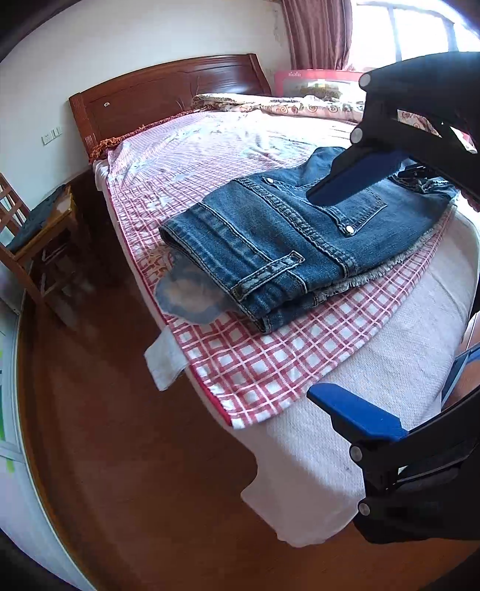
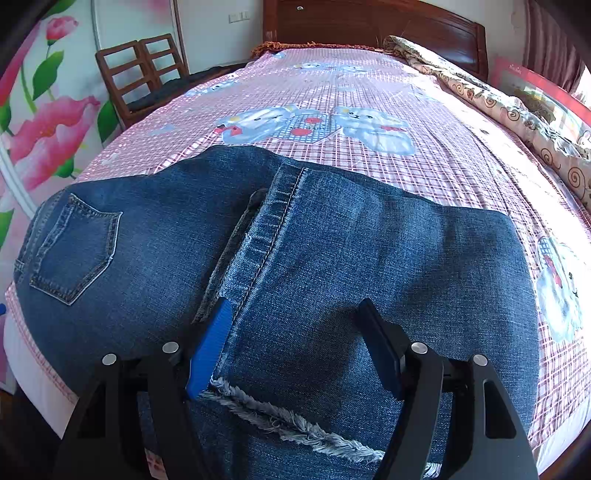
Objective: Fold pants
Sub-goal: 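Grasp the jeans waistband with the left tool and lift it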
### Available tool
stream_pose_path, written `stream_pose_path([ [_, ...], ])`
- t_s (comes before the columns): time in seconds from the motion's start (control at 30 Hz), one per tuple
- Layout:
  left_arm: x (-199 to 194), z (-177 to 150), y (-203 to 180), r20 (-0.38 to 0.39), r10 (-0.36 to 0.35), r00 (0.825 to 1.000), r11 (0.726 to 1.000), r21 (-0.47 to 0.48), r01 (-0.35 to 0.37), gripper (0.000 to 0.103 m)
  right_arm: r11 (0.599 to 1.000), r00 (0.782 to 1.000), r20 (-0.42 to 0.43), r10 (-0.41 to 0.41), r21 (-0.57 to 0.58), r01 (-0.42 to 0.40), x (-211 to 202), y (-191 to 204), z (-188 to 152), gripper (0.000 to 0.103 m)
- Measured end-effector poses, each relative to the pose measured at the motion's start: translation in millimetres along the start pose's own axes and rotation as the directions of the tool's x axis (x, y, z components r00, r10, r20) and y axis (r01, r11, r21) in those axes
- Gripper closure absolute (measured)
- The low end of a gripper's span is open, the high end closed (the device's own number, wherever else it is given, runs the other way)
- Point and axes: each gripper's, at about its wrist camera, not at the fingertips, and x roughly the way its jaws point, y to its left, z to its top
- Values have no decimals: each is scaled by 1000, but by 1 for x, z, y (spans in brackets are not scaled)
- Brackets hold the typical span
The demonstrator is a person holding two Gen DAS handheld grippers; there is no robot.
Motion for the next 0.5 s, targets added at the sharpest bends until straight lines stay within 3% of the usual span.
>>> stream_pose_path([
  [0.07,-4,1,2,10,-114,993,992,-57,114,7,1000,1000,0,0,0,0,0,0,0,34],
  [0.13,3,6,6,6,-223,975,969,-111,223,7,1000,1000,0,0,-1,0,0,0,0,33],
  [0.2,14,9,8,-4,-254,967,956,-151,250,7,1000,1000,-2,1,0,-1,0,0,0,34],
  [0.3,34,10,7,-13,-231,973,957,-182,225,7,1000,1000,-4,3,-1,-3,0,-1,1,33],
  [0.5,53,2,16,24,-302,953,916,-269,297,11,1000,1000,-3,5,-3,-5,0,-1,1,34],
])
